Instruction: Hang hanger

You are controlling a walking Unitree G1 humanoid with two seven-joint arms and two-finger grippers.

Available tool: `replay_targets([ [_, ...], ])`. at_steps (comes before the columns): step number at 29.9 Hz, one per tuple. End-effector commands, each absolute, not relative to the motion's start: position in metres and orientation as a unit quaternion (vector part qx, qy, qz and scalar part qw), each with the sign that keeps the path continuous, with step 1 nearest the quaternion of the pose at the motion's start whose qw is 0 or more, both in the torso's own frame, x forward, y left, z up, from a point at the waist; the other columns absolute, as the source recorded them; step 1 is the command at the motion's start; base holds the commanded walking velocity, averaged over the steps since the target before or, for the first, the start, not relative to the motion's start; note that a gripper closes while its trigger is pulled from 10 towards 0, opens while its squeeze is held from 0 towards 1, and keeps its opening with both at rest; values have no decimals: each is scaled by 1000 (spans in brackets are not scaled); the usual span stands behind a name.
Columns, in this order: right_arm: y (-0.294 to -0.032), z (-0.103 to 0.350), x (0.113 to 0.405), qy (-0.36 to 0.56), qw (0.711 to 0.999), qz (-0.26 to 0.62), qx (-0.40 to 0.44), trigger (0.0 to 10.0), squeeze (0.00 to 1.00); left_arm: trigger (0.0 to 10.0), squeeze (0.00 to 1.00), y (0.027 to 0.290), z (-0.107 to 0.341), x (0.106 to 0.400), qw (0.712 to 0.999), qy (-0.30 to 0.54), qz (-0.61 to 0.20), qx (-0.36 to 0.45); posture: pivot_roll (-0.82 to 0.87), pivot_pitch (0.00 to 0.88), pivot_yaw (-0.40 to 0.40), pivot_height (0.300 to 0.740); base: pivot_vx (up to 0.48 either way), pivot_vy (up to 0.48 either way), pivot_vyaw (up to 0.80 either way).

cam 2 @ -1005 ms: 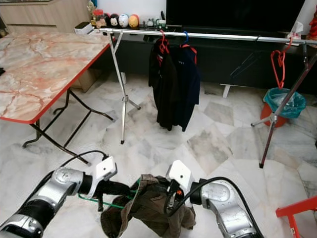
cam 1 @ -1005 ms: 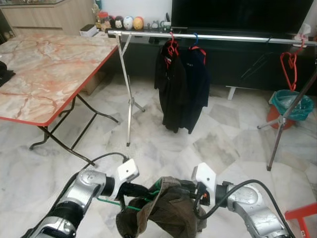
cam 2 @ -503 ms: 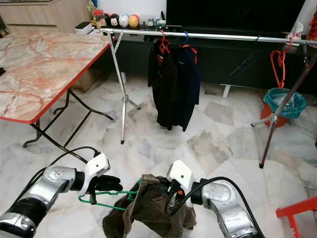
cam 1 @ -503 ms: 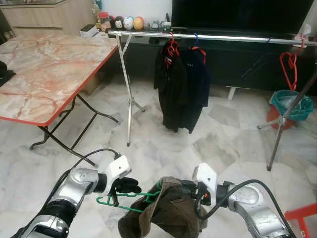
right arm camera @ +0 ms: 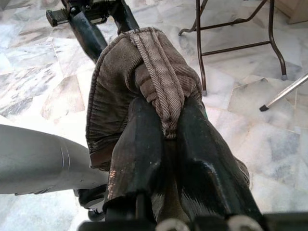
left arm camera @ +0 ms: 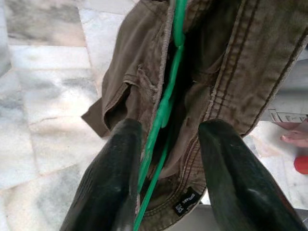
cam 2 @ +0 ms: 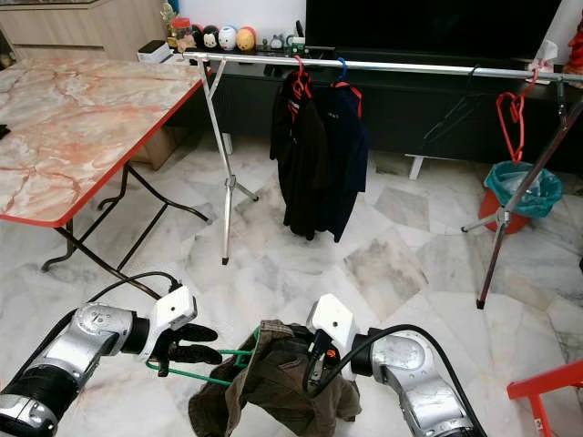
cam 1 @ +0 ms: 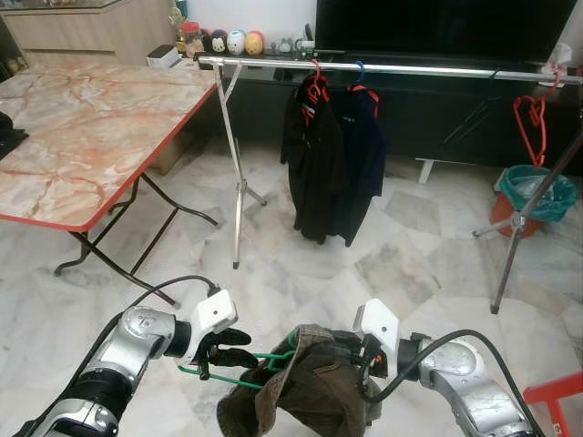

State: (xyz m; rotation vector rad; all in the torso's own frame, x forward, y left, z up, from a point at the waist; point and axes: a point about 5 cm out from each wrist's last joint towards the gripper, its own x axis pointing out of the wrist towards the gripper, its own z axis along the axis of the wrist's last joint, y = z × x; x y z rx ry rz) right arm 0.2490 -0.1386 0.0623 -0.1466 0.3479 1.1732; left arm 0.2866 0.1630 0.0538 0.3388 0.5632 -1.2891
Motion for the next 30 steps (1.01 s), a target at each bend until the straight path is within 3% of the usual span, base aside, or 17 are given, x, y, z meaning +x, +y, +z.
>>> replay_targets([
  [1,-134,68,251,141,815,558,-72,10000,0,10000,1000,160,49,283,738,269,-598,158,99,8,25,740,0,0,0],
  [12,-132,69,250,139,812,563,-72,10000,0,10000,1000,158,44,281,732,283,-601,154,102,10,28,740,0,0,0],
  [13,-131,69,250,138,811,564,-72,10000,0,10000,1000,158,41,284,741,282,-582,181,102,10,28,740,0,0,0],
  [14,-131,70,250,137,811,564,-73,10000,0,10000,118,158,39,285,744,282,-578,184,102,10,28,740,0,0,0],
  [16,-130,70,250,137,811,564,-73,10000,0,10000,118,159,38,285,745,282,-576,183,101,10,28,740,0,0,0],
  [17,-130,70,250,136,810,565,-73,10000,0,10000,0,159,36,286,749,288,-567,184,99,9,28,740,0,0,0],
  [30,-131,72,249,136,809,567,-75,10000,0,10000,0,156,29,288,763,295,-549,172,94,10,27,740,0,0,0],
])
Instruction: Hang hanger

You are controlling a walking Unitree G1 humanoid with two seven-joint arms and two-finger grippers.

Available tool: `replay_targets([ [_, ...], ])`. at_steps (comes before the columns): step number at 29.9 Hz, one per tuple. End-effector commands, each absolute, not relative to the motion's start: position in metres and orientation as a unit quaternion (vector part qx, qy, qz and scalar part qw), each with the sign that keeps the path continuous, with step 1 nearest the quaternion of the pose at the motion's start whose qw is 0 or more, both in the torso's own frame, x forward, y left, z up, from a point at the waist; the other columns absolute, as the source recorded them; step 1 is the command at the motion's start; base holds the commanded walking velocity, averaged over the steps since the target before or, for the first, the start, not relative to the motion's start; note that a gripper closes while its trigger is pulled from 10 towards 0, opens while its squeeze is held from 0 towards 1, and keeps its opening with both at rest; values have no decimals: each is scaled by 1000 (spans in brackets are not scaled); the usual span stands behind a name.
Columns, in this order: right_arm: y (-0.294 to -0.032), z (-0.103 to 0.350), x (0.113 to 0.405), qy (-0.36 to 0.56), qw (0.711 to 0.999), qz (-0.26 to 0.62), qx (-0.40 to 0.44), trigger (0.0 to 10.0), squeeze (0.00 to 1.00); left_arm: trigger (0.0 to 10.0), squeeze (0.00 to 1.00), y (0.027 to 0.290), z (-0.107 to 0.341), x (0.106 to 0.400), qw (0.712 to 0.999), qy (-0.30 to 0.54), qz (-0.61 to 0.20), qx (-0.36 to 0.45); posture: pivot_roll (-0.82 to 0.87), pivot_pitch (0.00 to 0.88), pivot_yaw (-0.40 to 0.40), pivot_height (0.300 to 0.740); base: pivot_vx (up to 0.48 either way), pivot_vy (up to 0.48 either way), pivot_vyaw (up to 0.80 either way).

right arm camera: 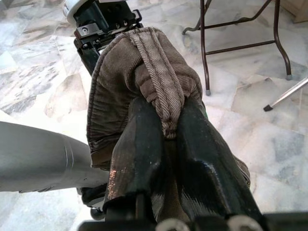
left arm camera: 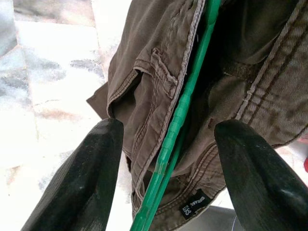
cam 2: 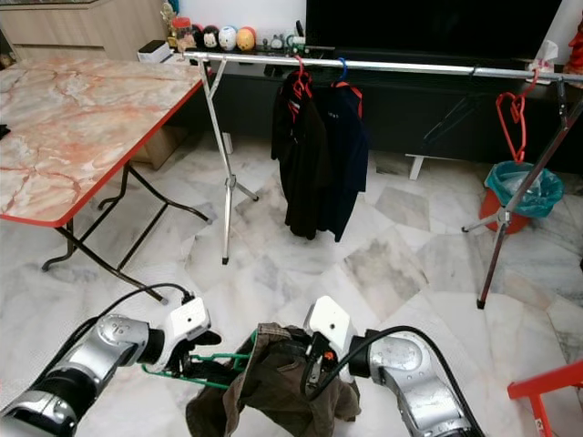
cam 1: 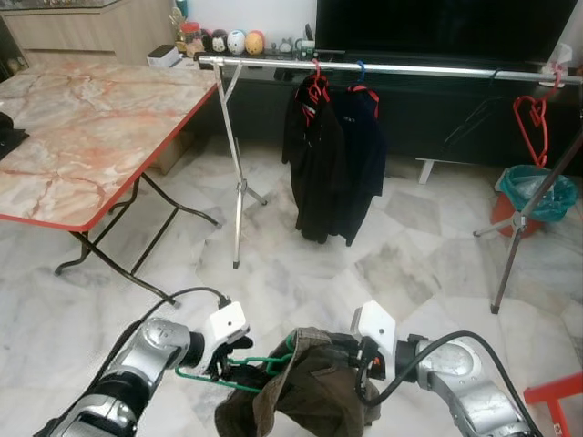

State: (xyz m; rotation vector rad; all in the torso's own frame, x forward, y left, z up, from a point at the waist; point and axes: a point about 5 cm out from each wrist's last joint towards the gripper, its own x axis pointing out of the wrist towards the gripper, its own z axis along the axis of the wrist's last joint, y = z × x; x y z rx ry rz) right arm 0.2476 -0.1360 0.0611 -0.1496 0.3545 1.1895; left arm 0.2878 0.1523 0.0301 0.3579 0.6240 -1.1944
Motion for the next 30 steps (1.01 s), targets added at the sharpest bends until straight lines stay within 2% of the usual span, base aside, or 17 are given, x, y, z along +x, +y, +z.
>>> replay_targets([
  [1,-131,72,249,136,809,567,-76,10000,0,10000,0,156,28,287,762,296,-549,171,94,10,27,740,0,0,0],
  [19,-130,72,249,135,808,568,-76,10000,0,10000,0,149,22,286,763,303,-548,160,90,10,29,740,0,0,0],
  [20,-130,72,249,135,808,568,-77,10000,0,8471,0,149,22,286,763,303,-548,159,90,10,29,740,0,0,0],
  [21,-130,72,249,135,809,567,-77,10000,0,7804,0,149,22,286,764,304,-548,153,89,10,29,740,0,0,0],
  [22,-130,72,249,135,809,567,-77,10000,0,7804,0,149,22,286,764,305,-548,152,89,10,29,740,0,0,0],
  [23,-130,72,249,135,809,567,-76,10000,0,157,0,148,21,286,764,306,-549,147,89,10,29,740,0,0,0],
  [30,-130,72,249,136,809,567,-77,10000,0,0,0,148,20,283,755,312,-560,137,90,11,28,740,0,0,0],
])
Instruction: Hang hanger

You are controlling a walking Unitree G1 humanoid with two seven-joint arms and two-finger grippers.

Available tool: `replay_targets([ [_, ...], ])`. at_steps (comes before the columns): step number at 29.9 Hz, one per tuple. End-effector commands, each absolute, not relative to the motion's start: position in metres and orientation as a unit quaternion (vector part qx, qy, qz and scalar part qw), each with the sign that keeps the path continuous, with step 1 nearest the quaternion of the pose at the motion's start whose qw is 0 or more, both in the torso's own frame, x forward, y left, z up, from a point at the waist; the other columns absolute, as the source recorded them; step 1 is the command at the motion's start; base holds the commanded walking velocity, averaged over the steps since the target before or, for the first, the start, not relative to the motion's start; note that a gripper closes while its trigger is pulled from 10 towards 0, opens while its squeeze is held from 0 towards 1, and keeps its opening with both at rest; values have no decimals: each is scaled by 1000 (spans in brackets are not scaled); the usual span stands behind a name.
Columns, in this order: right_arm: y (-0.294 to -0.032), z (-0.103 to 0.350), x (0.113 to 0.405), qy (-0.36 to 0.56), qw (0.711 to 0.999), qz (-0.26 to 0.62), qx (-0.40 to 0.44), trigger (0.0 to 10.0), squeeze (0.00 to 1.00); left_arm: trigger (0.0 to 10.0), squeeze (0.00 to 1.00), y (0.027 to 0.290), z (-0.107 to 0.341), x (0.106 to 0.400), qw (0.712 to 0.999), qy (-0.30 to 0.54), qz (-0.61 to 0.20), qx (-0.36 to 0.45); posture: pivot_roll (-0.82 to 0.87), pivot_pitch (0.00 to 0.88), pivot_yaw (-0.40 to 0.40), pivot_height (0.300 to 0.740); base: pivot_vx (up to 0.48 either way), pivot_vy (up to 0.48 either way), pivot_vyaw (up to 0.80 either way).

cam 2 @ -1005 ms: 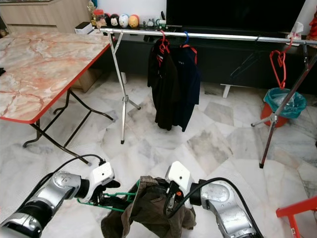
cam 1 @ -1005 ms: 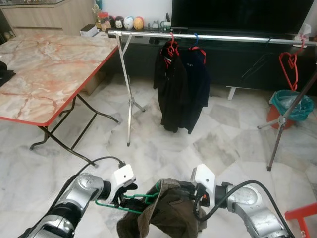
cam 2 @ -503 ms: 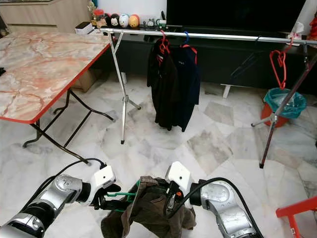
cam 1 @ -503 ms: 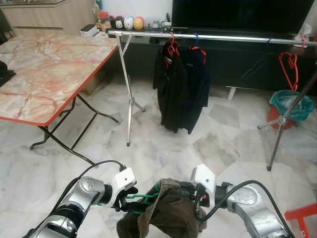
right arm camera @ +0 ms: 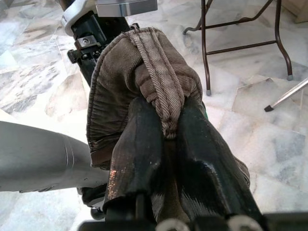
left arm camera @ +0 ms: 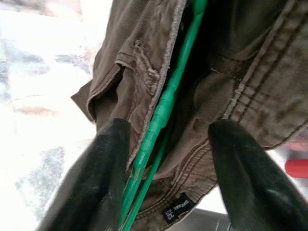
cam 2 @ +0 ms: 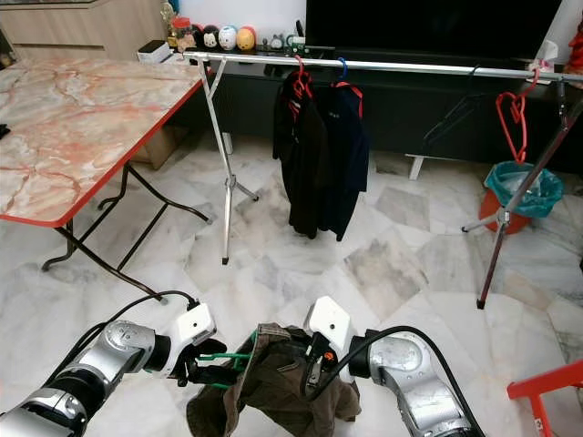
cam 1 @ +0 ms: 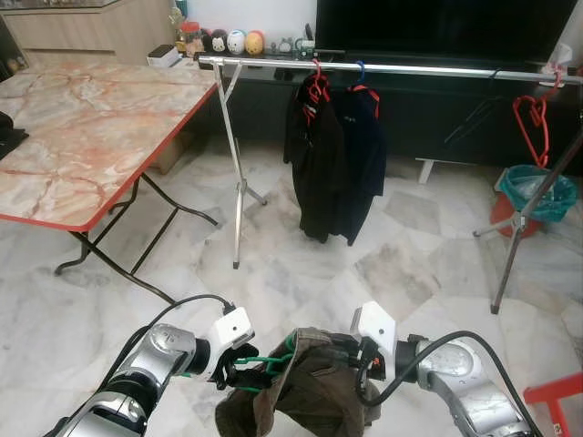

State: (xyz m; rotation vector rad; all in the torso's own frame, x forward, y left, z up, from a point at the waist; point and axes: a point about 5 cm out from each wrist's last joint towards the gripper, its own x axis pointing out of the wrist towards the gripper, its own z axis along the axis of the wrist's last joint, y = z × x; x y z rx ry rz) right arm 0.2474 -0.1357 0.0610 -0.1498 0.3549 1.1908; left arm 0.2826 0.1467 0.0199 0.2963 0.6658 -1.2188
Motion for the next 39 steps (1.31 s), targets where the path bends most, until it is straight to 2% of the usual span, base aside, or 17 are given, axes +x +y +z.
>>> replay_targets([
  [1,-130,72,249,136,809,567,-77,10000,0,0,0,149,20,283,753,314,-562,137,90,11,28,740,0,0,0],
  [20,-131,72,251,137,810,565,-80,10000,0,0,0,148,17,279,745,320,-569,137,87,11,31,740,0,0,0],
  [39,-131,72,251,137,810,565,-80,10000,0,0,0,147,20,282,764,300,-556,129,88,11,30,740,0,0,0],
])
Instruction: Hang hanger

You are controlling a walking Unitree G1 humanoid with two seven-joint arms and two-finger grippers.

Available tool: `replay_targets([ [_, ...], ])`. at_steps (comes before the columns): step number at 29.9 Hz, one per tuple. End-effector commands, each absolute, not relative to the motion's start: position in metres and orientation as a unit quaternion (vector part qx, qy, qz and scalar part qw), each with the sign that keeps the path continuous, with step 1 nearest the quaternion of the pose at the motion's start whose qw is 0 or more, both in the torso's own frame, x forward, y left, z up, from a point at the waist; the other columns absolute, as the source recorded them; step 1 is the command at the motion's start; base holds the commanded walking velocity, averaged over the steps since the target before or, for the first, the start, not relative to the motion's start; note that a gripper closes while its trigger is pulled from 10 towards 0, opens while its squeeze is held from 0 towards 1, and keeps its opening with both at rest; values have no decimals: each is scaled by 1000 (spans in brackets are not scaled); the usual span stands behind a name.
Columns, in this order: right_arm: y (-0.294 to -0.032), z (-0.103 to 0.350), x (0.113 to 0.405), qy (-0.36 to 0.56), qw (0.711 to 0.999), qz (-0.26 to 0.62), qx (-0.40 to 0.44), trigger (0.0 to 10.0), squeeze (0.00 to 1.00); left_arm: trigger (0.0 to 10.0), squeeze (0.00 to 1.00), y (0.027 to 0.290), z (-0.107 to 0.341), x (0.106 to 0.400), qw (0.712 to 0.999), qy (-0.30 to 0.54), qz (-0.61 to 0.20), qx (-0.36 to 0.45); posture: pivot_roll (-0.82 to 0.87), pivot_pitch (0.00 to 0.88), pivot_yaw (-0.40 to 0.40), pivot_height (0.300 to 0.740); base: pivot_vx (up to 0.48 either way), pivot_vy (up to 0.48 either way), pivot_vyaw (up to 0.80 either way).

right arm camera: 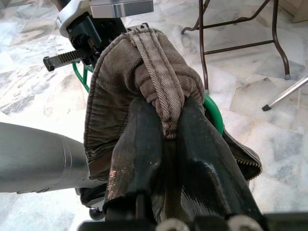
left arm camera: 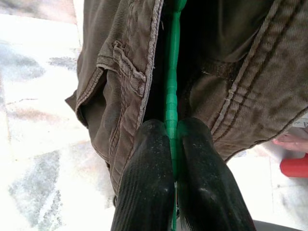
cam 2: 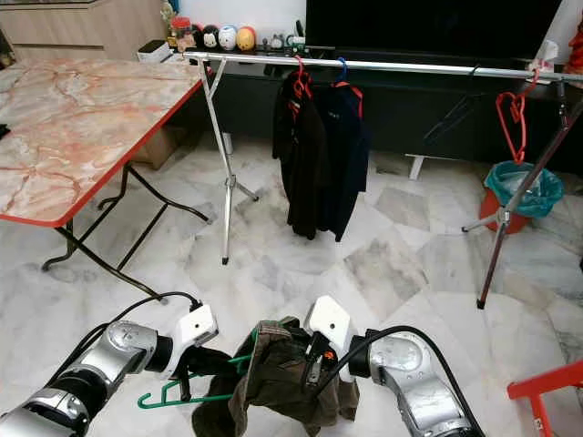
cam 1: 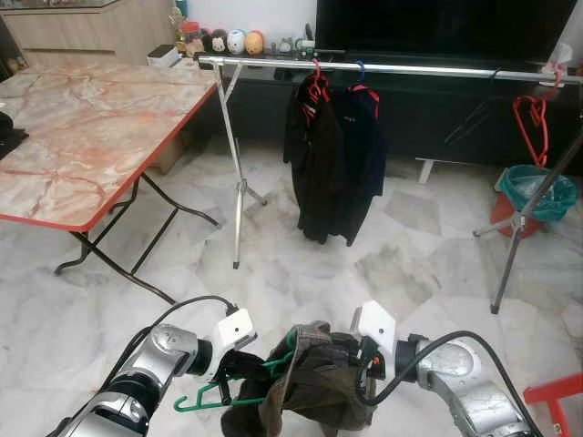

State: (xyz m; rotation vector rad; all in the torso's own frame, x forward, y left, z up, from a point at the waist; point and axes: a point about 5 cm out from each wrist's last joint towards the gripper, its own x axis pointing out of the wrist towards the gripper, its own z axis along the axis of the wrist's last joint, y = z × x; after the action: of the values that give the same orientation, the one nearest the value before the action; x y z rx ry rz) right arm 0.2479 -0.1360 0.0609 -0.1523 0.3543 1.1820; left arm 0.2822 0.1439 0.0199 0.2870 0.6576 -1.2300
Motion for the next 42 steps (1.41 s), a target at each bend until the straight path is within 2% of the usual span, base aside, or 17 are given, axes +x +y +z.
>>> replay_targets([
  [1,-131,72,251,137,810,565,-80,10000,0,0,0,147,20,283,765,298,-556,126,88,11,30,740,0,0,0],
  [5,-131,72,251,137,810,564,-81,10000,0,0,0,147,23,285,775,280,-552,123,89,10,29,740,0,0,0],
  [7,-131,71,251,138,809,565,-81,10000,0,6000,0,148,27,287,781,268,-551,120,90,10,27,740,0,0,0],
  [8,-131,71,251,139,809,565,-81,10000,0,6000,0,148,28,287,783,265,-551,119,90,10,27,740,0,0,0],
  [9,-131,71,251,139,809,565,-82,10000,0,9765,0,148,28,287,783,264,-551,117,91,11,27,740,0,0,0],
  [14,-131,70,251,141,809,565,-82,10000,0,10000,0,150,31,289,791,255,-545,107,91,13,26,740,0,0,0],
  [15,-131,70,250,142,808,565,-82,10000,690,10000,0,149,32,290,794,250,-544,105,91,12,25,740,0,0,0],
  [16,-132,70,250,143,808,565,-82,10000,922,10000,0,149,32,290,795,248,-543,105,91,12,25,740,0,0,0],
  [17,-132,70,250,143,808,565,-82,10000,1000,10000,0,149,33,291,797,246,-542,105,91,12,25,740,0,0,0],
  [25,-133,68,250,148,806,567,-84,10000,1000,10000,0,142,48,304,826,194,-523,80,89,12,23,740,0,0,0],
  [36,-133,67,250,150,807,564,-92,10000,1000,10000,0,141,57,309,836,168,-519,60,90,12,21,740,0,0,0],
  [37,-133,67,251,151,808,562,-94,10000,953,10000,0,141,57,309,836,166,-519,59,90,12,21,740,0,0,0],
  [38,-133,67,251,151,809,560,-95,10000,953,10000,0,141,57,309,836,166,-519,59,90,12,21,740,0,0,0],
  [39,-135,66,253,152,814,552,-103,10000,0,10000,0,141,58,309,837,164,-520,58,89,12,20,740,0,0,0],
  [42,-140,64,261,151,833,519,-118,10000,0,10000,0,140,59,309,837,158,-522,55,88,12,20,740,0,0,0],
])
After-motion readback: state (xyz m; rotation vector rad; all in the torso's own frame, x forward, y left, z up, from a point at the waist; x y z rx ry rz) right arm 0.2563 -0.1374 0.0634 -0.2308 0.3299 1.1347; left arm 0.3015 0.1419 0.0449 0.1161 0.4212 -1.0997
